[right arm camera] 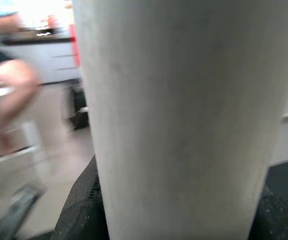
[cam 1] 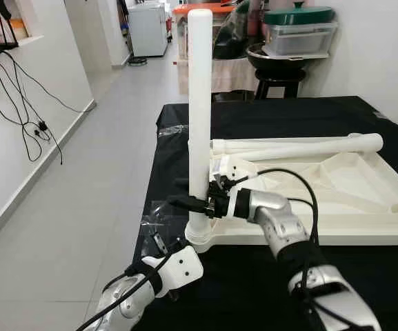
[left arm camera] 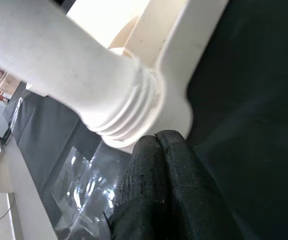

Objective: Building children table

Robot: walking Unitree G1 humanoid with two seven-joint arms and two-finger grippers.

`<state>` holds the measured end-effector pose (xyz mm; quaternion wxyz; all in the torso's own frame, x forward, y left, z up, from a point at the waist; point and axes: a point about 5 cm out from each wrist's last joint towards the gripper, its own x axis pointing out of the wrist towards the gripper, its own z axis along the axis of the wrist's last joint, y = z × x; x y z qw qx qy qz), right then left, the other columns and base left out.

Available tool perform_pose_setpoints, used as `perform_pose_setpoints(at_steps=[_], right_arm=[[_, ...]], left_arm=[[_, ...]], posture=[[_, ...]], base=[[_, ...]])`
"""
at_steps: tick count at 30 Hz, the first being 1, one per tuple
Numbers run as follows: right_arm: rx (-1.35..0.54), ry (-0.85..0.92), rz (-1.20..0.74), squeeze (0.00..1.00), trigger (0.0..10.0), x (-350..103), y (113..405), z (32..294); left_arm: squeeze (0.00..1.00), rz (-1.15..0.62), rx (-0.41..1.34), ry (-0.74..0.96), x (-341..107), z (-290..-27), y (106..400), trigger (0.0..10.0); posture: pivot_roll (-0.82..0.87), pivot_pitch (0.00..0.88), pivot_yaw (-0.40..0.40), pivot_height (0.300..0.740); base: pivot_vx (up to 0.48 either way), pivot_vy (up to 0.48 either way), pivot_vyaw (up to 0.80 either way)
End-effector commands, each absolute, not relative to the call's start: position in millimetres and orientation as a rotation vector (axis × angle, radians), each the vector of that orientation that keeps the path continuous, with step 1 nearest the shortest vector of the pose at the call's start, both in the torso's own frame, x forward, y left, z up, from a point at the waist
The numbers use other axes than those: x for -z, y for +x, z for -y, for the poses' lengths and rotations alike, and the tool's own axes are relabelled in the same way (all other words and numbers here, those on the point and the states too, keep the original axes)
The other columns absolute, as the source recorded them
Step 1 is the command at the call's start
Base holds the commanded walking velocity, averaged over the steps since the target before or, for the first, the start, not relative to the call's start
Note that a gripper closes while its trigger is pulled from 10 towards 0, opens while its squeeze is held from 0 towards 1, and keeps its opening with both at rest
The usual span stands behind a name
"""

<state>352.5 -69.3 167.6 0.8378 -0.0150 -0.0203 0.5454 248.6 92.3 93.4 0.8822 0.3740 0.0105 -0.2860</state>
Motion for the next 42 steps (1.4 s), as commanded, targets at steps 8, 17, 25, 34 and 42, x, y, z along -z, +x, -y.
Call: perform_pose_setpoints(at_steps=[8,17,25,34,42], right_arm=[[-0.444,0.022,0.051,0.00,0.0,-150.1,335.4,59.7],[-0.430,-0.024,0.056,0.00,8.7,-145.8,344.5,59.3],[-0.604,0.034,0.091,1.00,10.0,-155.1,333.2,40.7],[-0.540,-0.002,0.137,0.67,10.0,-164.7,333.8,79.0],[-0.256,-0.085,0.095,0.00,10.0,-157.0,334.1,150.8]], left_arm=[[0.00,-0.061,0.590,0.767,-86.4,-101.4,249.8,10.0],[0.00,-0.056,0.601,0.759,-86.8,-99.0,253.7,10.0],[0.00,-0.051,0.602,0.758,-87.7,-98.5,253.4,10.0],[0.00,-0.027,0.608,0.757,-93.8,-95.6,254.3,10.0],[0.00,-0.013,0.613,0.754,-98.4,-93.4,255.6,10.0]], posture=[[-0.01,0.000,0.025,0.740],[0.00,0.000,0.019,0.740],[0.00,0.000,0.017,0.740],[-0.02,0.000,0.014,0.740],[-0.04,0.000,0.003,0.740]], base=[[0.000,0.000,0.00],[0.000,0.000,0.00],[0.000,0.000,0.00],[0.000,0.000,0.00],[0.000,0.000,0.00]])
